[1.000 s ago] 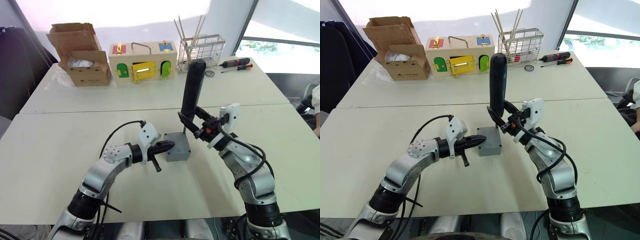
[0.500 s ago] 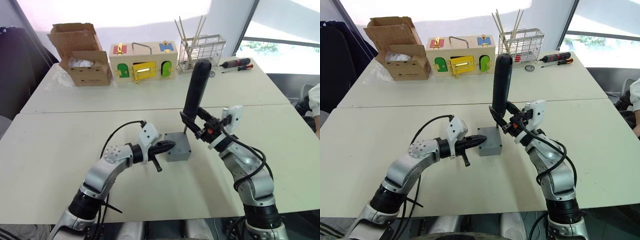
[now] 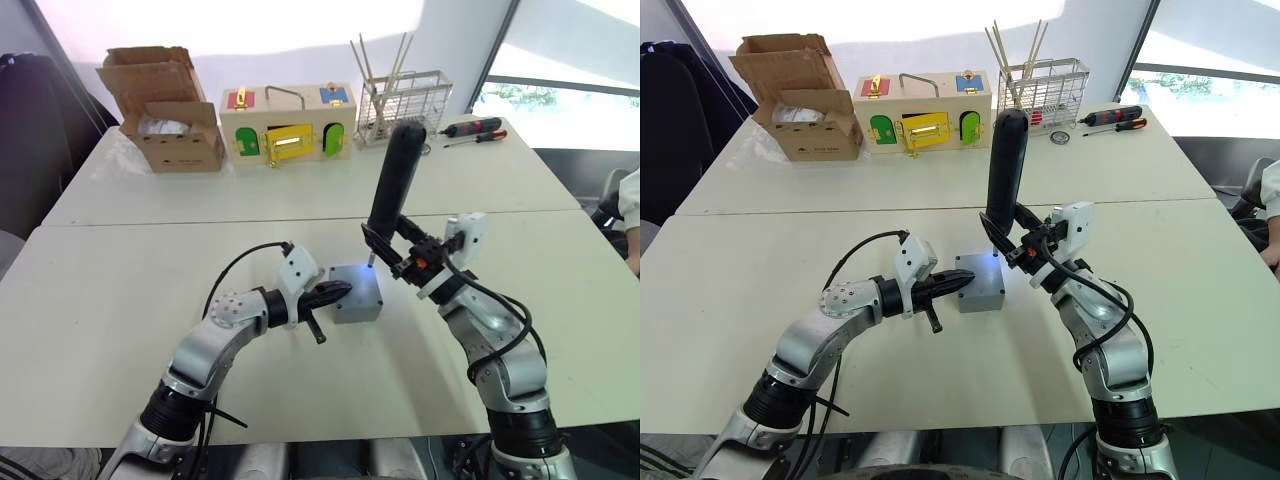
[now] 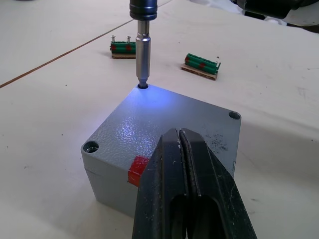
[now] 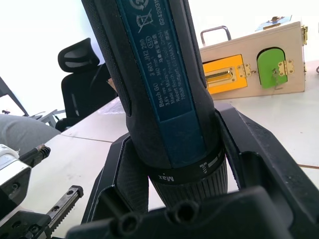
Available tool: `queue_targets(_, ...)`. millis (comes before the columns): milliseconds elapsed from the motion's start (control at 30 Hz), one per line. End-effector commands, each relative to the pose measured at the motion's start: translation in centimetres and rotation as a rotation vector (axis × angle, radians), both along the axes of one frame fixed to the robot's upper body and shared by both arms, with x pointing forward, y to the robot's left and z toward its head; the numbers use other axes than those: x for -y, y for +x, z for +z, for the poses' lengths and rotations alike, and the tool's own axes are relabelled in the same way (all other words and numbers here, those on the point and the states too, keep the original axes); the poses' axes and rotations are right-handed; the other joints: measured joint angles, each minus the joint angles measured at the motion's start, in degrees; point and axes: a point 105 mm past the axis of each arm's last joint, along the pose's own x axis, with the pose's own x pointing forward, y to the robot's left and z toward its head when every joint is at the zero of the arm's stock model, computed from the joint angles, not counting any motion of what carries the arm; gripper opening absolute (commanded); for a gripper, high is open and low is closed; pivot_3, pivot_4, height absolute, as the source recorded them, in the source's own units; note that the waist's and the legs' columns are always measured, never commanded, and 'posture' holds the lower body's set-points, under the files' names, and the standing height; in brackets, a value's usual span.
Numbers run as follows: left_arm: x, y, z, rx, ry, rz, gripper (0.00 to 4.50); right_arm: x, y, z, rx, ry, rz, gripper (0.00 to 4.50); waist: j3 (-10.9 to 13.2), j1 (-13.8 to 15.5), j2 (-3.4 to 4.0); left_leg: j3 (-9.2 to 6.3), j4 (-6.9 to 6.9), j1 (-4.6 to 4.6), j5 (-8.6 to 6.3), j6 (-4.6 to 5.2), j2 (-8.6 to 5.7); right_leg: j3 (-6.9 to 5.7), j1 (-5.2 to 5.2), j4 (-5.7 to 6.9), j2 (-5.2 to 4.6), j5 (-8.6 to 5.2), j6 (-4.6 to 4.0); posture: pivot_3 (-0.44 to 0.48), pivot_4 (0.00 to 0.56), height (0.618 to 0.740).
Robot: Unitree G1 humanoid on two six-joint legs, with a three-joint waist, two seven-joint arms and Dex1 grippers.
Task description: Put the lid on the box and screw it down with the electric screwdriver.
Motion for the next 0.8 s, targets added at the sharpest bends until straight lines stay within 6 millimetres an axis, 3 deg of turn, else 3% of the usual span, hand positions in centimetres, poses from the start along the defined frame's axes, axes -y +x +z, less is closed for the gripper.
queue_targets(33, 0.0, -0.1, -0.7, -0.018, 0.012, 0.000, 0.00, 0.5, 0.0, -6.0, -0.238, -0.058, -0.020, 1.80, 0.0, 0.0, 0.00, 0.00, 0.00, 0.00, 0.00, 0.00, 0.00, 0.00, 0.00, 0.00, 0.00, 0.00, 0.00, 0.000, 0.150, 0.734)
queue_targets(600, 0.9, 0.1, -0.9, -0.014, -0.007, -0.008, 0.00, 1.3, 0.2, -4.9, -0.209, -0.076, -0.026, 1.80, 0.0, 1.2, -0.04, -0.02, -0.19, 0.11, 0.00, 0.00, -0.01, -0.03, 0.09, -0.12, -0.03, -0.10, -0.15, 0.000, 0.150, 0.734)
queue_targets(667, 1.0, 0.1, -0.9, -0.014, -0.004, -0.014, 0.00, 1.8, 0.7, -3.0, -0.169, -0.023, -0.049, 1.80, 0.0, 1.2, -0.04, -0.02, -0.19, 0.11, 0.00, 0.00, -0.01, -0.03, 0.09, -0.12, -0.04, -0.10, -0.15, 0.000, 0.150, 0.734)
queue_targets(800, 1.1, 0.1, -1.1, -0.009, 0.013, -0.029, 0.00, 3.6, 1.1, 2.8, -0.051, 0.077, -0.073, 1.80, 0.2, 1.3, 0.12, -0.04, -0.19, 0.00, 0.00, 0.00, -0.03, -0.04, 0.03, -0.12, -0.07, -0.10, -0.16, 0.000, 0.150, 0.734)
